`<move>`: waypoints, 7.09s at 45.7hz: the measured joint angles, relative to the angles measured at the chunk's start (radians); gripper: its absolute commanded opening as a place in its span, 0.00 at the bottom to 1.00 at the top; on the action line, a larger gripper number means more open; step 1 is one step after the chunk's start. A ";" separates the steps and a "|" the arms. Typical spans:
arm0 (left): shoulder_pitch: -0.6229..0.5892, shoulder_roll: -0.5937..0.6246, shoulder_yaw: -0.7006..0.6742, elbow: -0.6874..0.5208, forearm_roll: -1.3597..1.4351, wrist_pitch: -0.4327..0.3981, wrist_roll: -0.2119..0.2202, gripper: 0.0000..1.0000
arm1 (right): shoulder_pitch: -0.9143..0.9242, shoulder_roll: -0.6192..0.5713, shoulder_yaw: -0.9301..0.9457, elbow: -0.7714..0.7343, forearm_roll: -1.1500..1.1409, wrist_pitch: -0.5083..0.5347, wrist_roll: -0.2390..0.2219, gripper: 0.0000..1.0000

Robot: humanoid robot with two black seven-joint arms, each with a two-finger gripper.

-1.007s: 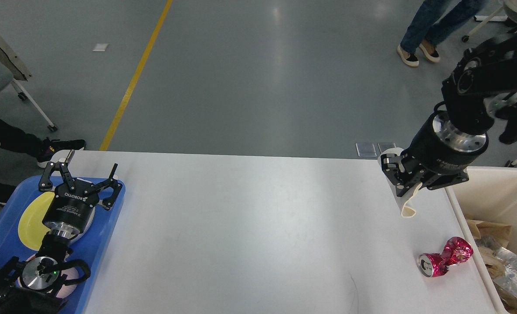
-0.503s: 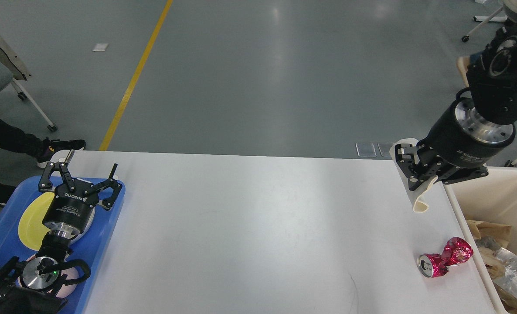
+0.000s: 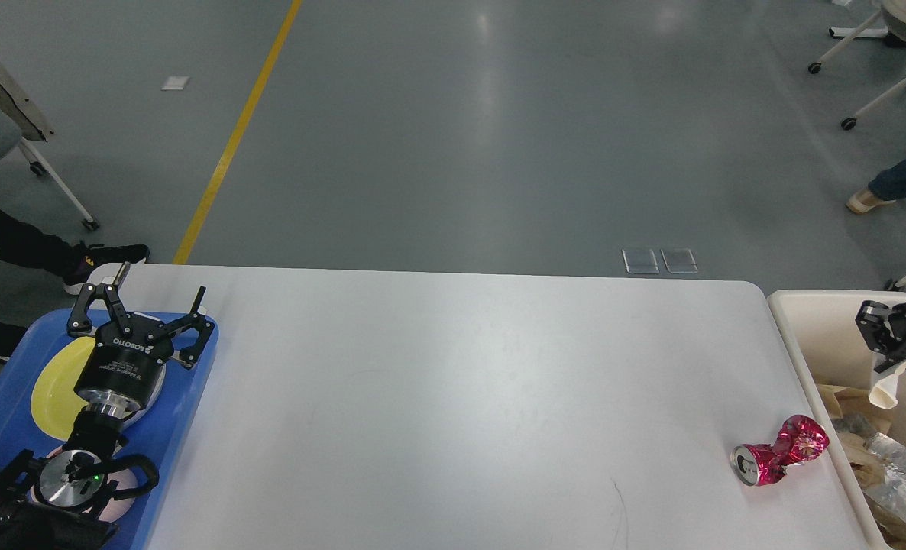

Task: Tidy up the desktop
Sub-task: 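Release the paper cup into the white bin with the right gripper, then raise the right gripper out of the bin and move it back, then lower the right gripper onto the pink can and grasp it, then lift the pink can and drop it into the white bin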

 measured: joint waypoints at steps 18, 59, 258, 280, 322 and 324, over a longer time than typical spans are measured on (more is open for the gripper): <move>0.000 0.000 0.000 0.001 0.000 0.000 0.000 0.97 | -0.813 0.053 0.477 -0.686 0.004 -0.107 0.003 0.00; 0.000 0.000 0.000 0.002 0.000 0.000 0.000 0.97 | -1.195 0.297 0.564 -1.064 0.011 -0.441 -0.003 1.00; 0.000 0.000 0.000 0.002 0.000 0.000 0.000 0.97 | -0.715 0.197 0.510 -0.495 0.075 -0.132 -0.044 0.71; 0.000 0.000 0.000 0.002 0.000 0.000 0.000 0.97 | -0.733 0.187 0.565 -0.481 0.081 -0.145 -0.048 0.00; 0.000 0.000 0.000 0.002 0.000 0.000 0.000 0.97 | -0.247 0.034 0.315 0.017 0.067 -0.034 -0.098 0.00; 0.000 0.000 0.000 0.002 0.000 0.000 0.000 0.97 | -0.164 0.034 0.266 0.072 0.067 -0.003 -0.098 0.00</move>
